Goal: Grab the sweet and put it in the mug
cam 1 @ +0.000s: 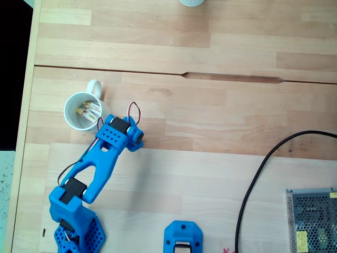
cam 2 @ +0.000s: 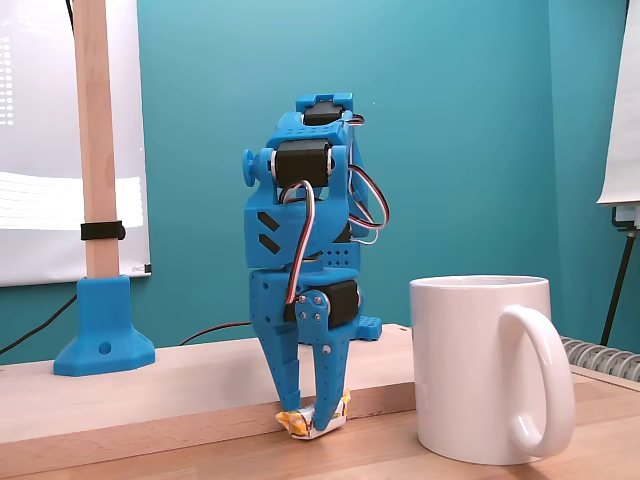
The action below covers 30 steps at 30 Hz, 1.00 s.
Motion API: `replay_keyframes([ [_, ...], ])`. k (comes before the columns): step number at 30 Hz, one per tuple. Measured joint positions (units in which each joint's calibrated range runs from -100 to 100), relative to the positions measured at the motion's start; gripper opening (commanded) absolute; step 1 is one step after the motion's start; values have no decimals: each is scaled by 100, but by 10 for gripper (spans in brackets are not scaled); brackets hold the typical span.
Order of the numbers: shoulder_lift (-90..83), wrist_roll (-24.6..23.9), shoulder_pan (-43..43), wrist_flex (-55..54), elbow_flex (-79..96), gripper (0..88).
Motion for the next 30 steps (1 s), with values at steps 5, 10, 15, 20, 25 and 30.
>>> replay_keyframes([
  [5,0,0,0,0,0,28],
  [10,0,0,0,0,0,30],
  [15,0,0,7,0,0,31],
  [20,0,0,15,0,0,31],
  [25,-27,0,15,0,0,31],
  [30,-227,-5,15,0,0,31],
])
